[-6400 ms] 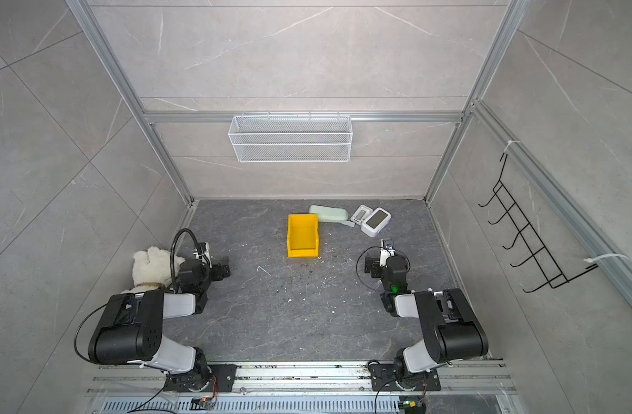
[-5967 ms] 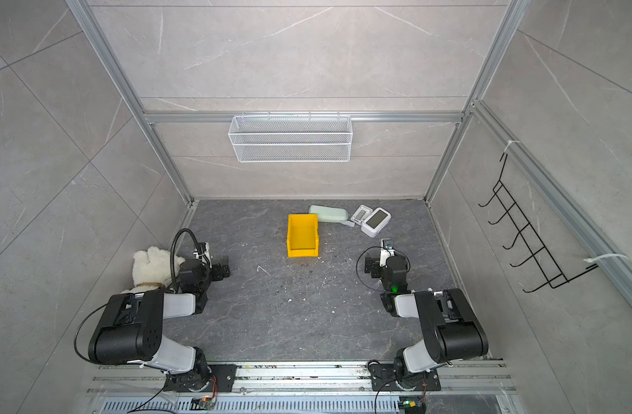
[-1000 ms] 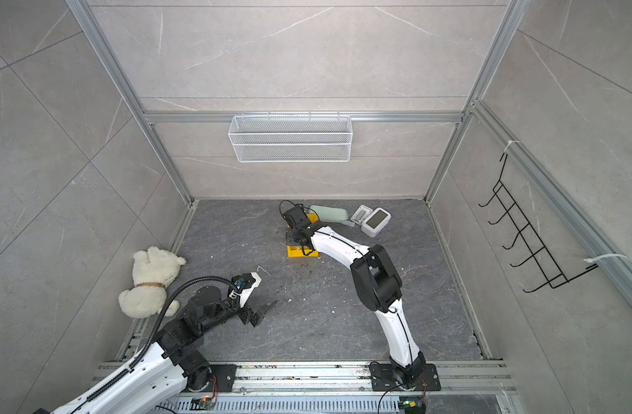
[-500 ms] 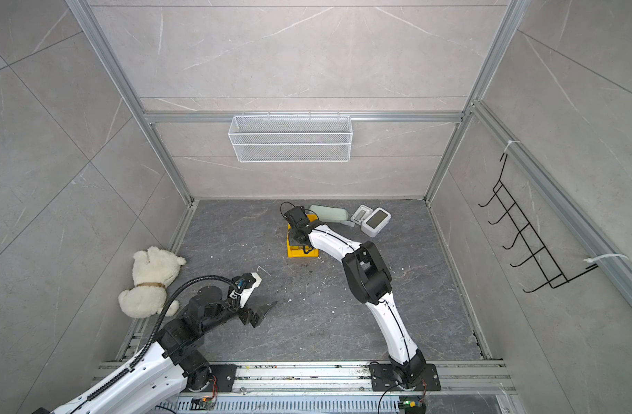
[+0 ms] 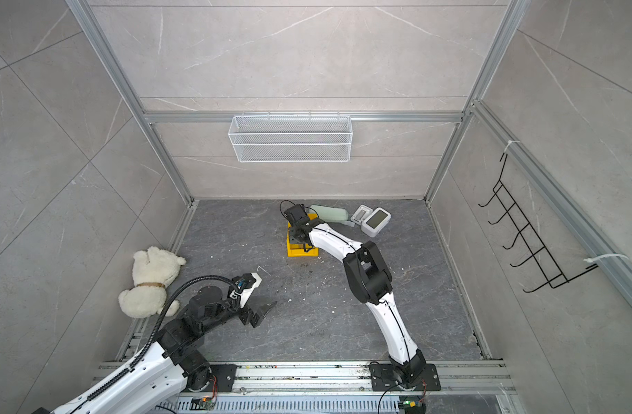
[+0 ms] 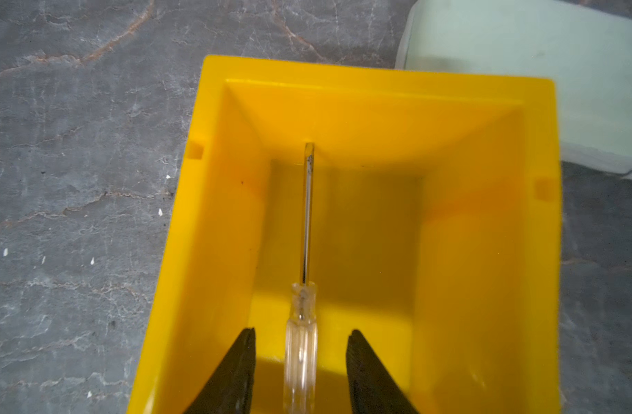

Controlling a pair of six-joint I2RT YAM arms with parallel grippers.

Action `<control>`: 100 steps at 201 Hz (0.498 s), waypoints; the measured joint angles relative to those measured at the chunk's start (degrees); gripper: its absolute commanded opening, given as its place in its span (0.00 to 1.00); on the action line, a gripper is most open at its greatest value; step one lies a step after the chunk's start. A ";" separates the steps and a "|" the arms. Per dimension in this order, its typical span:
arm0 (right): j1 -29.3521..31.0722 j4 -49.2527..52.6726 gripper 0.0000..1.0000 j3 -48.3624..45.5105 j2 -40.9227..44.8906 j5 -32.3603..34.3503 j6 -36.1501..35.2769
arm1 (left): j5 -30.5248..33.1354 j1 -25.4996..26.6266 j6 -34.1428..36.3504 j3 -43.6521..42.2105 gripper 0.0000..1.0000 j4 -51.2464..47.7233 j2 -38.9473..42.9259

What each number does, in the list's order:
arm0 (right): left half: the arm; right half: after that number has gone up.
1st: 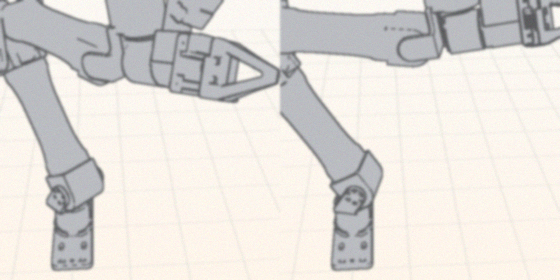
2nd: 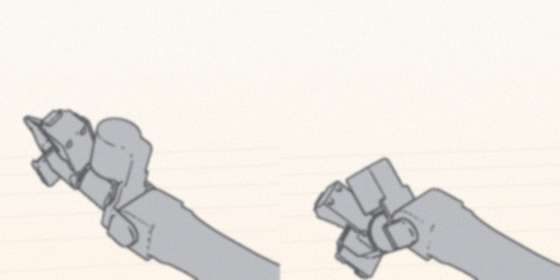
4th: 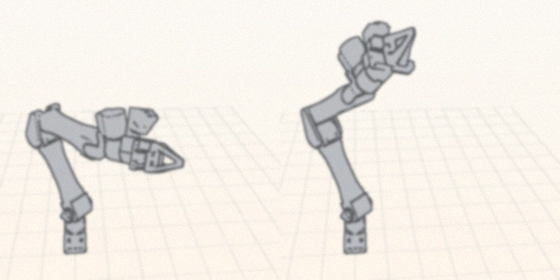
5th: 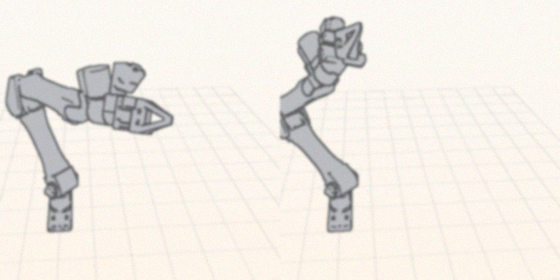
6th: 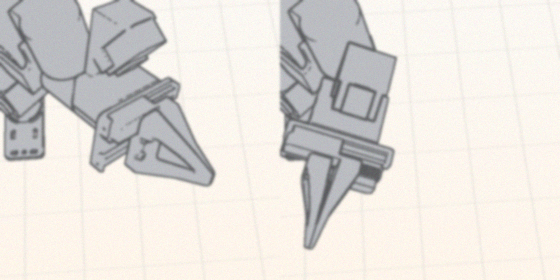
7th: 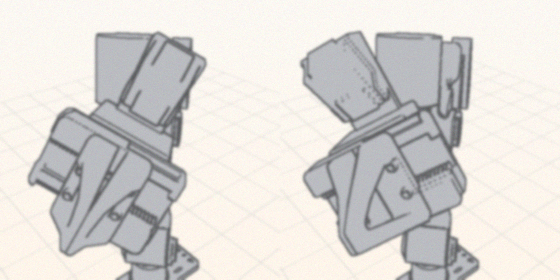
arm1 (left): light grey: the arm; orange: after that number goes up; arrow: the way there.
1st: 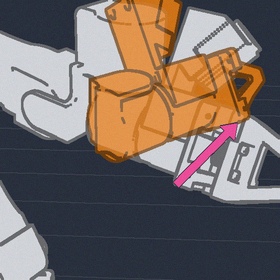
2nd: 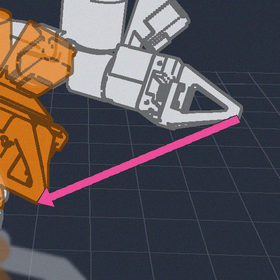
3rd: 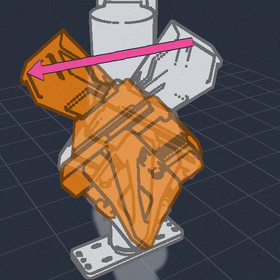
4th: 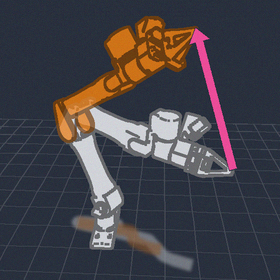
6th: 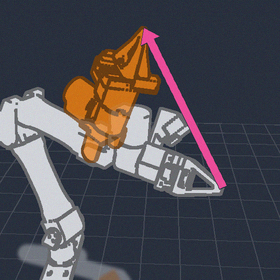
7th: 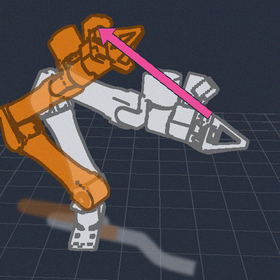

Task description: Put the screwdriver in the bin

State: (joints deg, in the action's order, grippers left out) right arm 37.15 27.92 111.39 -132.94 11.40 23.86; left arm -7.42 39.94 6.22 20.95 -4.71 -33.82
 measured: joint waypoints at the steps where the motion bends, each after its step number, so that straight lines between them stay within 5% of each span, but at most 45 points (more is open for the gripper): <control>1: 0.00 -0.02 0.50 -0.07 0.11 0.02 0.00 | 0.02 0.00 0.00 0.00 1.00 0.00 0.00; 42: 0.00 -2.16 0.74 -7.89 10.01 0.98 -1.25 | 4.72 0.00 -0.44 -0.76 1.00 1.88 0.02; 100: -0.70 -14.56 0.99 -31.65 34.16 5.73 -4.35 | 21.09 -0.28 1.62 -3.89 0.99 6.95 -1.77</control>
State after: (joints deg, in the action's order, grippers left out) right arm 36.45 13.37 79.75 -98.78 17.12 19.51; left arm 13.67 39.66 7.84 17.06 2.24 -35.59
